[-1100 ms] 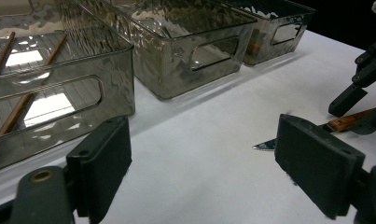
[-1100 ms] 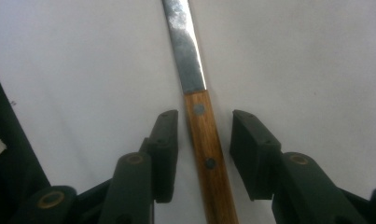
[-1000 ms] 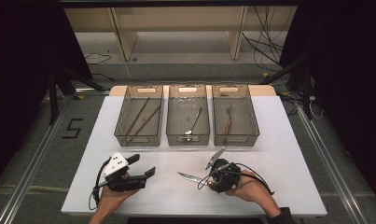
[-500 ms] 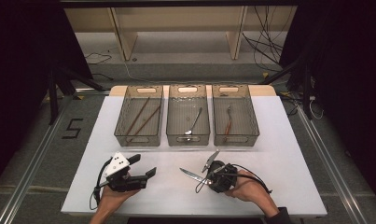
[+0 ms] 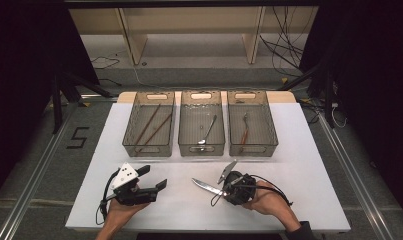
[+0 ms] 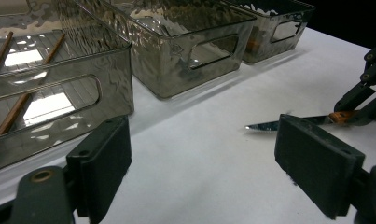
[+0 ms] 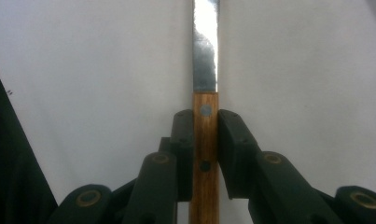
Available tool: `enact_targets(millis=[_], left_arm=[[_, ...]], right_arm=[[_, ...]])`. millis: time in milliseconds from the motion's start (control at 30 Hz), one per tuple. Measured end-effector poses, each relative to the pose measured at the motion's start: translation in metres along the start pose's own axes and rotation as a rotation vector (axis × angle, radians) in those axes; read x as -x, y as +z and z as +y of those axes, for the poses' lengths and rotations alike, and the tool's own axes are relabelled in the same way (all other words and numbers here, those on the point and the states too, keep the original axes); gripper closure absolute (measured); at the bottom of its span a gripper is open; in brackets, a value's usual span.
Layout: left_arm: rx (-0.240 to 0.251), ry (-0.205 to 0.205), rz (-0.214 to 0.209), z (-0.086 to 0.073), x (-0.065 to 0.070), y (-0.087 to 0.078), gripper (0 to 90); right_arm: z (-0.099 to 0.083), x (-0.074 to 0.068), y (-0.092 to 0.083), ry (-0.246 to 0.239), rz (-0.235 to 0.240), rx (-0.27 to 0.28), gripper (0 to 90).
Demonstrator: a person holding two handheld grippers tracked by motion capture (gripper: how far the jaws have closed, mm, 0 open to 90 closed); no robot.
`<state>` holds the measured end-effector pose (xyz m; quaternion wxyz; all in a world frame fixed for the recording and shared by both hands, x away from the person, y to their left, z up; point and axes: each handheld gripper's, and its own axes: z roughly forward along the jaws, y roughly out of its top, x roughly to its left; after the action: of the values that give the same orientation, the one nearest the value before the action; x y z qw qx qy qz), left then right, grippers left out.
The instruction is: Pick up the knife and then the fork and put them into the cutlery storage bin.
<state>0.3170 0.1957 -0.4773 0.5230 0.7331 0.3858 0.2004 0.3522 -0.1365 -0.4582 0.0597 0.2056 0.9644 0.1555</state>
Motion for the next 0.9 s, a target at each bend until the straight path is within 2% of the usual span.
enact_targets(millis=[233,367,433,567,900], left_arm=[[0.000,-0.001,-0.001,0.000,0.000,0.000,18.2],[0.002,-0.003,-0.002,0.000,0.000,0.000,18.2],[0.001,-0.003,-0.002,0.000,0.000,0.000,18.2],[0.004,-0.004,-0.001,0.000,0.000,0.000,18.2],[0.005,-0.003,0.000,0.000,0.000,0.000,18.2]], right_arm=[[-0.005,0.007,-0.015,0.038,0.005,0.075,77.4],[-0.009,0.011,-0.024,0.068,-0.022,0.106,77.4],[-0.010,0.013,-0.029,0.064,-0.024,0.131,77.4],[-0.013,0.016,-0.037,0.092,-0.036,0.172,77.4],[-0.018,0.025,-0.050,0.125,-0.034,0.262,77.4]])
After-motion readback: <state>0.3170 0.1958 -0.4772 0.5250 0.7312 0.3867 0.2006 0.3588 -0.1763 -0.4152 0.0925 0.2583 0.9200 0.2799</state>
